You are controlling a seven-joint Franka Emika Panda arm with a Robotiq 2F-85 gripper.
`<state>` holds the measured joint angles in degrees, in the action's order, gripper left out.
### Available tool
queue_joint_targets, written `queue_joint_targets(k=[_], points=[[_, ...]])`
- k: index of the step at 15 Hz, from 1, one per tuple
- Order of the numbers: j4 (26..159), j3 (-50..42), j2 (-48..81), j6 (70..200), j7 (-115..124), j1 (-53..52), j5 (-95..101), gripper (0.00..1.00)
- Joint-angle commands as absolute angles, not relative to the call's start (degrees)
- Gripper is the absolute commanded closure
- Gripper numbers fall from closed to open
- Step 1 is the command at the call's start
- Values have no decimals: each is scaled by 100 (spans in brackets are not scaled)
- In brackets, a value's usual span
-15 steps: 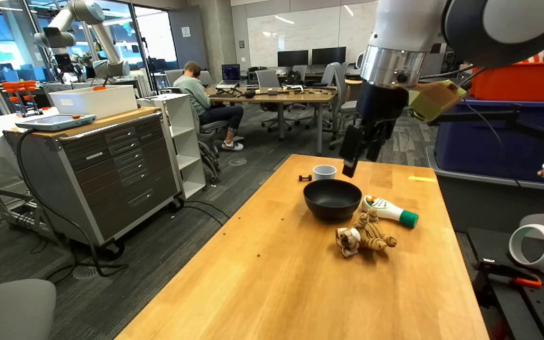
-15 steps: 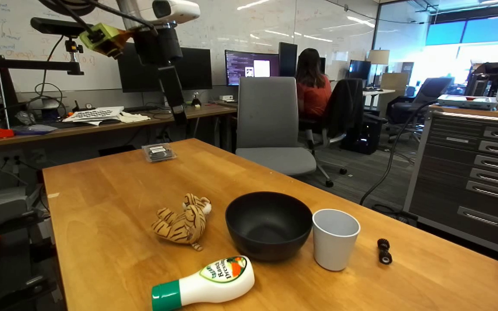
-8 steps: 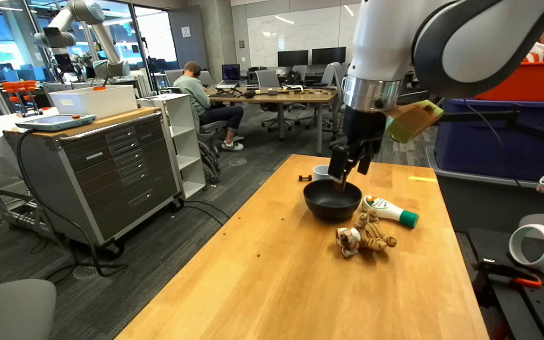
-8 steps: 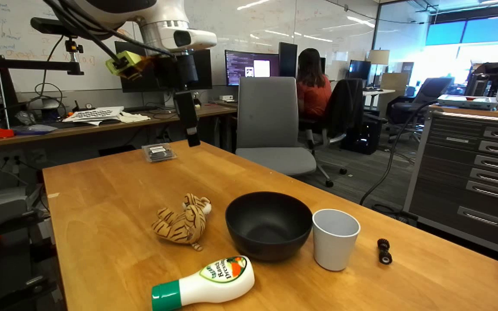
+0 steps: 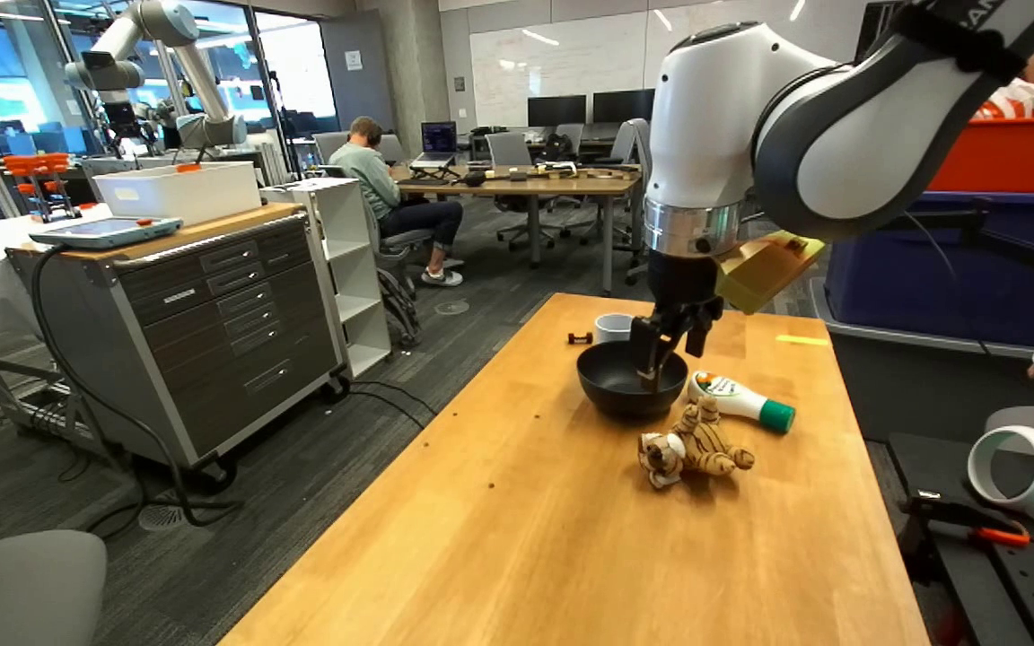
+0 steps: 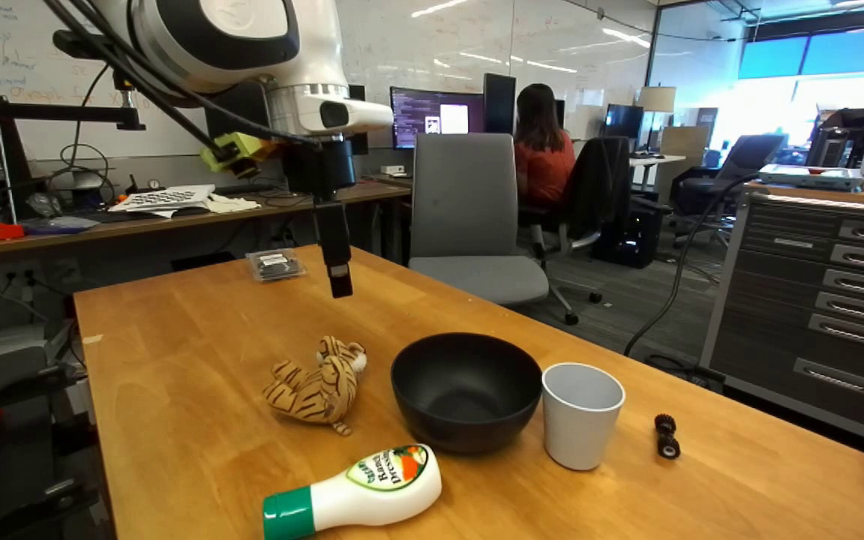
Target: Put the stuffed animal in the black bowl
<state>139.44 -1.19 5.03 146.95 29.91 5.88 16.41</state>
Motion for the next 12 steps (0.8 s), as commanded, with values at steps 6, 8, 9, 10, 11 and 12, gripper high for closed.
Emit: queue_joint_targets(k=[6,8,9,10,11,12], points=[[13647,-544,957,14436,3284,222,1995,0],[13631,-590,998,14305,3342,145,2031,0],[13622,-617,1029,14266,3393,109,2076,0],[13602,-644,1065,14230,3424,85,2118,0],[13586,-659,1093,14178,3452,62,2135,0],[13546,-713,1182,14186,3383,100,2159,0]])
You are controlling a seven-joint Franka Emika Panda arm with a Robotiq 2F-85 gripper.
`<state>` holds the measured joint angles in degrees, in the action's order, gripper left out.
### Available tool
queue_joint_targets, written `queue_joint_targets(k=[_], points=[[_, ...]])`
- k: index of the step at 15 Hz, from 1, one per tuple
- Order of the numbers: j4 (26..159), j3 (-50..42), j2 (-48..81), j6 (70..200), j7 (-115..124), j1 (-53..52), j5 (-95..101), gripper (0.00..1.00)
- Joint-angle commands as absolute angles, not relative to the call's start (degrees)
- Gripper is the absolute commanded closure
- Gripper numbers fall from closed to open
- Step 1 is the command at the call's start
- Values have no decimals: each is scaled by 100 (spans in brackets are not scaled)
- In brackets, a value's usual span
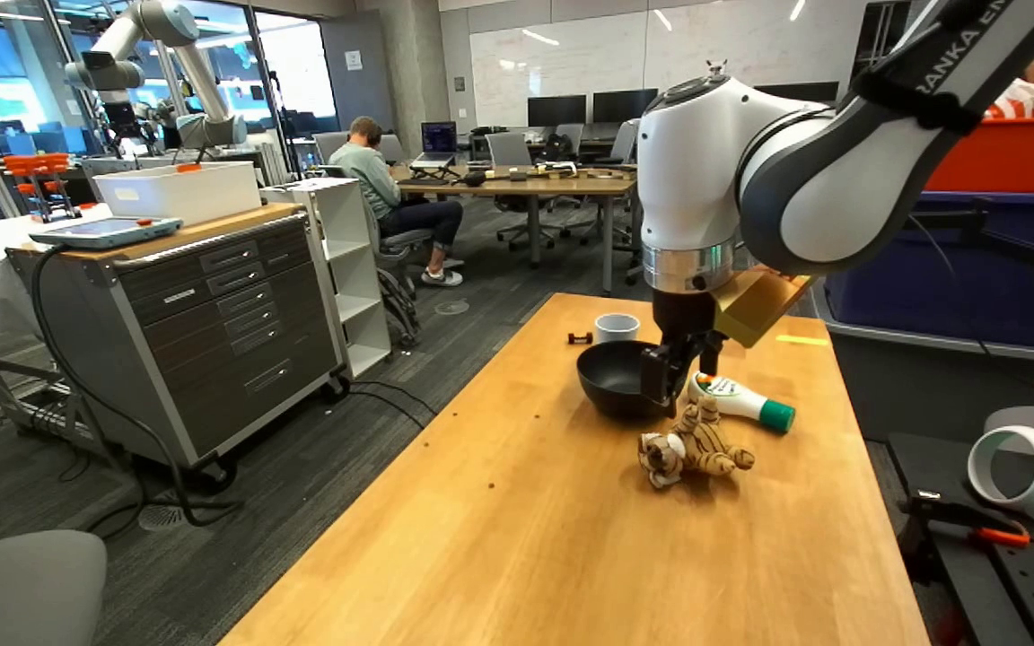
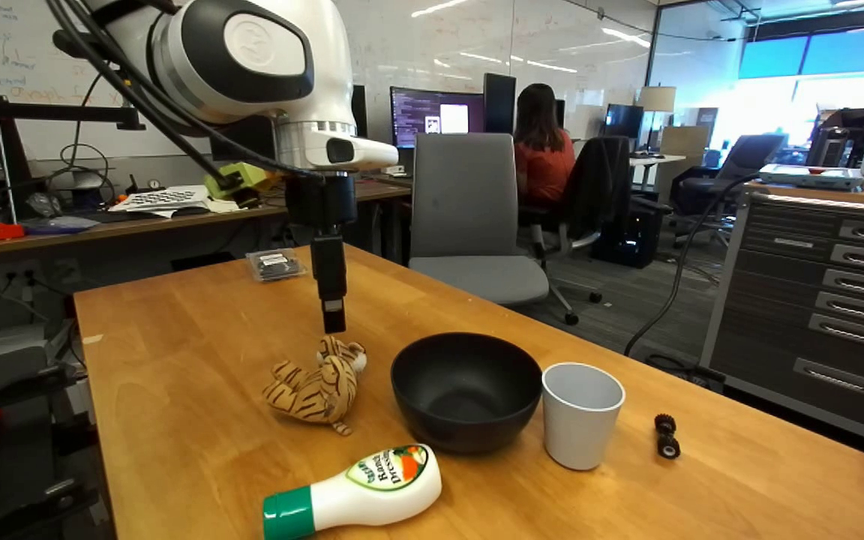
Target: Put the stuffed animal in the black bowl
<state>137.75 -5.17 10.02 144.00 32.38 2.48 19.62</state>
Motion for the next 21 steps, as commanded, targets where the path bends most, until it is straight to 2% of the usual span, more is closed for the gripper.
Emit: queue_joint_targets(k=[1,7,8,9,16,18,21], points=[[13509,-755,1262,14178,3331,117,2178,0],[13382,-896,1463,14064,3332,25,2161,0],[13364,-912,1487,14052,3314,16,2164,12],[13349,-922,1507,14049,3298,8,2161,28],[13295,-938,1582,14116,3190,-10,2130,82],[13282,-940,1588,14128,3160,-10,2141,94],[13270,-948,1593,14141,3135,-17,2162,98]])
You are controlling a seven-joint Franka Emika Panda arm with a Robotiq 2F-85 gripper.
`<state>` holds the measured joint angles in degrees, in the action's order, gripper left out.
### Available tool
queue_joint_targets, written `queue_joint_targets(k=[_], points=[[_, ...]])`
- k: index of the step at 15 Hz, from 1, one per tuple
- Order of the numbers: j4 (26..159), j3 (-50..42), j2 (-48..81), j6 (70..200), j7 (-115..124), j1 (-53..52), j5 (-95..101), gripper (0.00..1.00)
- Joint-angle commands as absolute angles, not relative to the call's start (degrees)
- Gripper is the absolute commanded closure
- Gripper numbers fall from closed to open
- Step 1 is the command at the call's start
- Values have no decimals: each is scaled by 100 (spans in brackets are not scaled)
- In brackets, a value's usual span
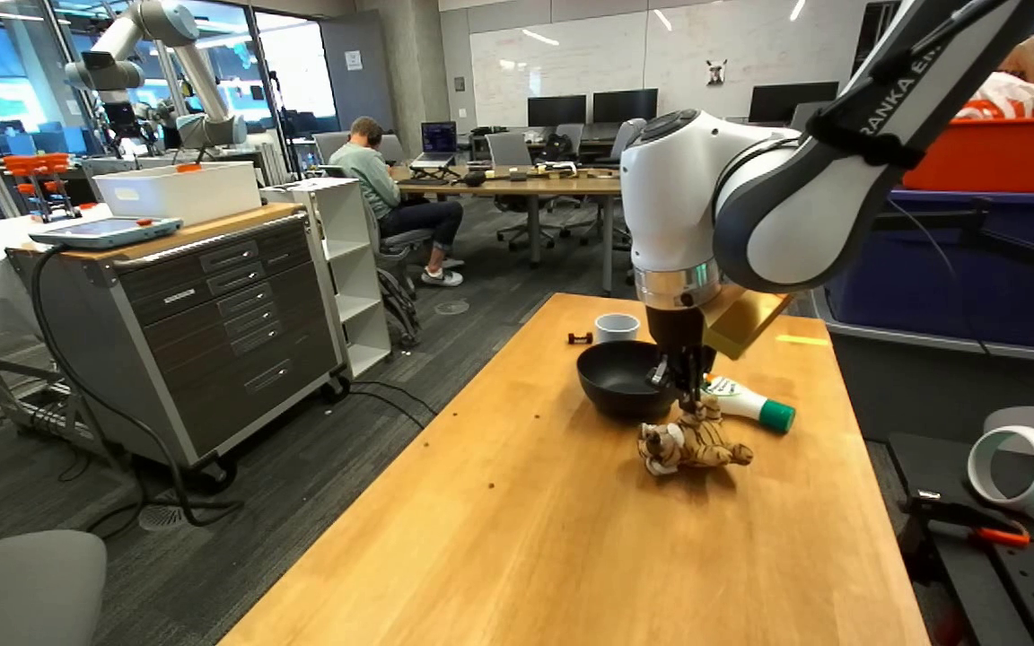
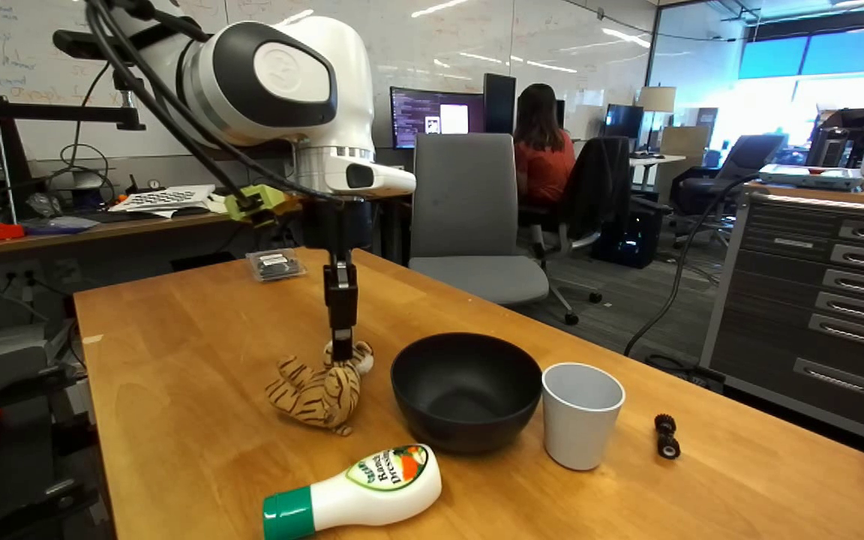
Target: Put the stuffed animal in the black bowl
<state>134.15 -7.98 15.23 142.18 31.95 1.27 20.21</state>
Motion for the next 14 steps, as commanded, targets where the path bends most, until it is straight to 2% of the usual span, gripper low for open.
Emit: queue_joint_targets(k=[1,4,5,14], points=[[13267,-953,1594,14148,3142,-21,2167,94],[13280,-980,1626,14382,3216,-31,2221,94],[13527,-885,1018,14023,3425,-268,2290,96],[13736,-28,-527,13780,3577,-567,2513,97]])
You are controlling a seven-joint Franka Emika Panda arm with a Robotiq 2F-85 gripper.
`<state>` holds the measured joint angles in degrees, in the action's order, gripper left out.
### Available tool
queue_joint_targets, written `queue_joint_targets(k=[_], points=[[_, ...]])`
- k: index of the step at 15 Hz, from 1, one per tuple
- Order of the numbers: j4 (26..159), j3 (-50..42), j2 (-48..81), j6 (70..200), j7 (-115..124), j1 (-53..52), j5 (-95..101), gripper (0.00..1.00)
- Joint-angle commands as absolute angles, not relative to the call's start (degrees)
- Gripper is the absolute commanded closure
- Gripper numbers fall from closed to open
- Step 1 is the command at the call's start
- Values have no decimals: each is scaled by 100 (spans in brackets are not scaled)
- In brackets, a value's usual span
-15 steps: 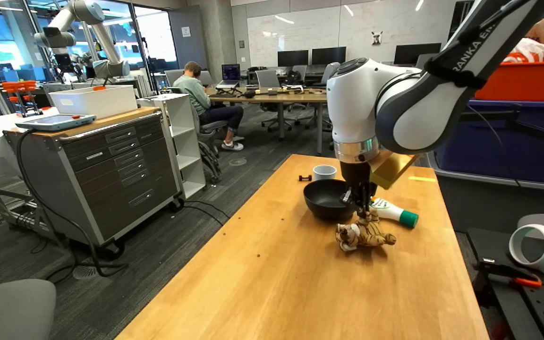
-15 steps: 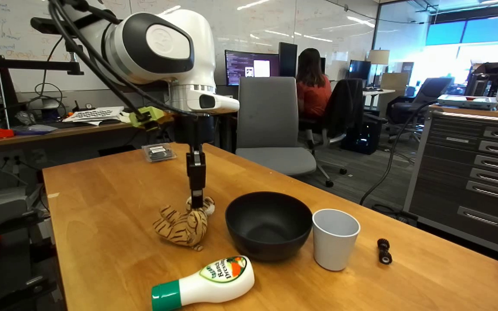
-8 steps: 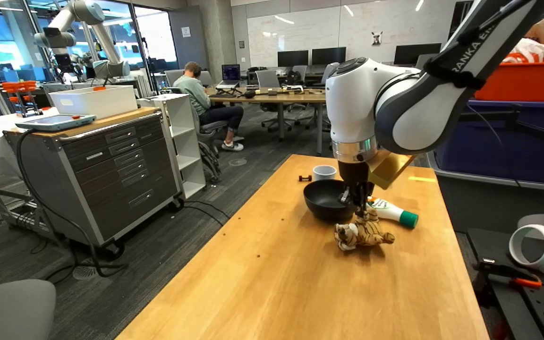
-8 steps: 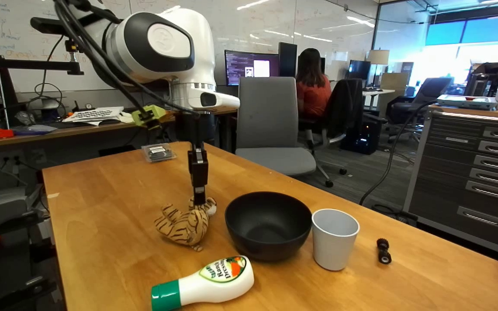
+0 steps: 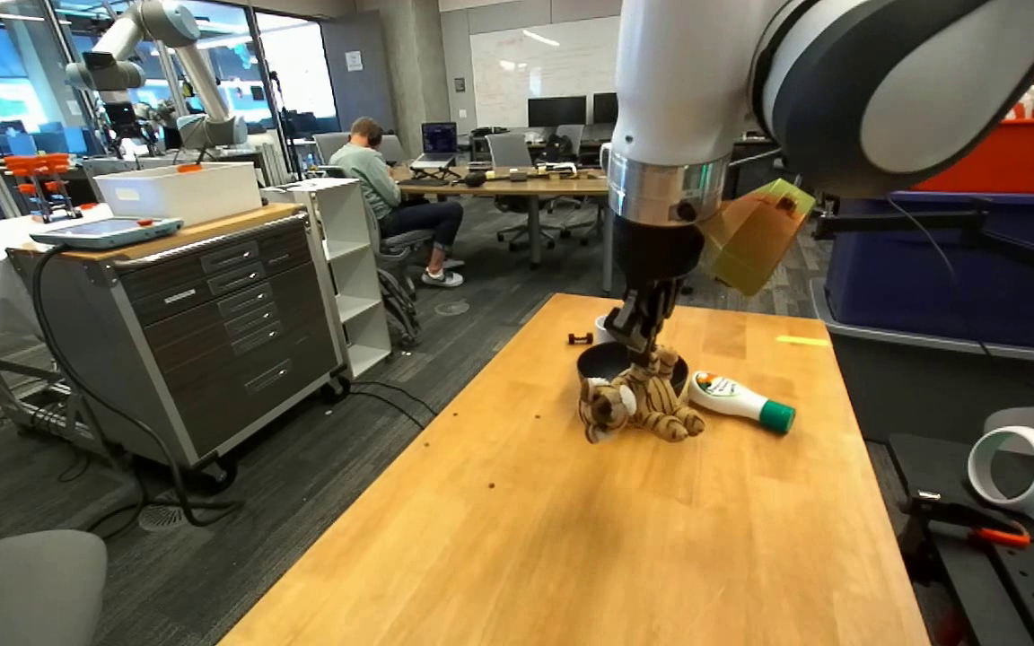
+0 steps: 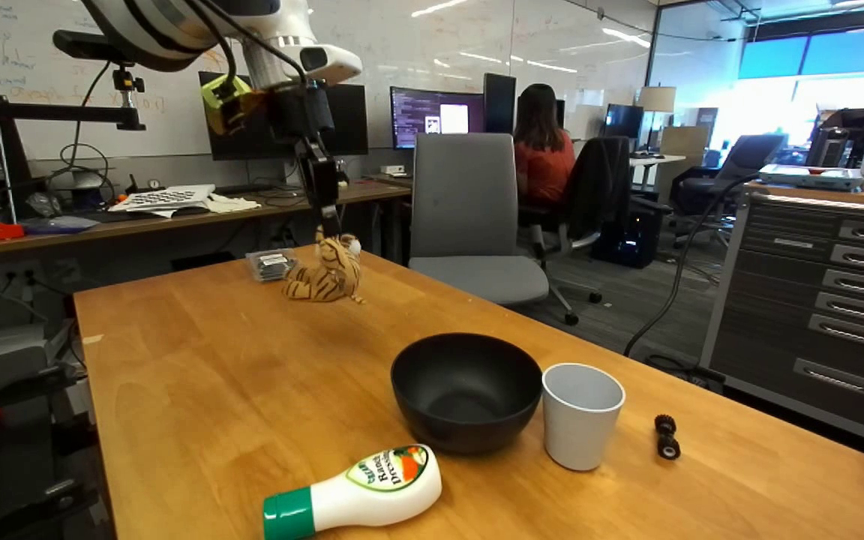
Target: Put the stuffed animal in the black bowl
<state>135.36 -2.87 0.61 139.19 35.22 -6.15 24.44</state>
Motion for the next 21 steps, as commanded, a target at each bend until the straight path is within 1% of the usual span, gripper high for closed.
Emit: queue_joint_targets(k=[1,11,21], points=[[13736,63,-640,13767,3535,-533,2466,97],[13502,350,-1575,13933,3505,-209,1733,97],[12759,296,-1629,14034,4153,581,1526,99]])
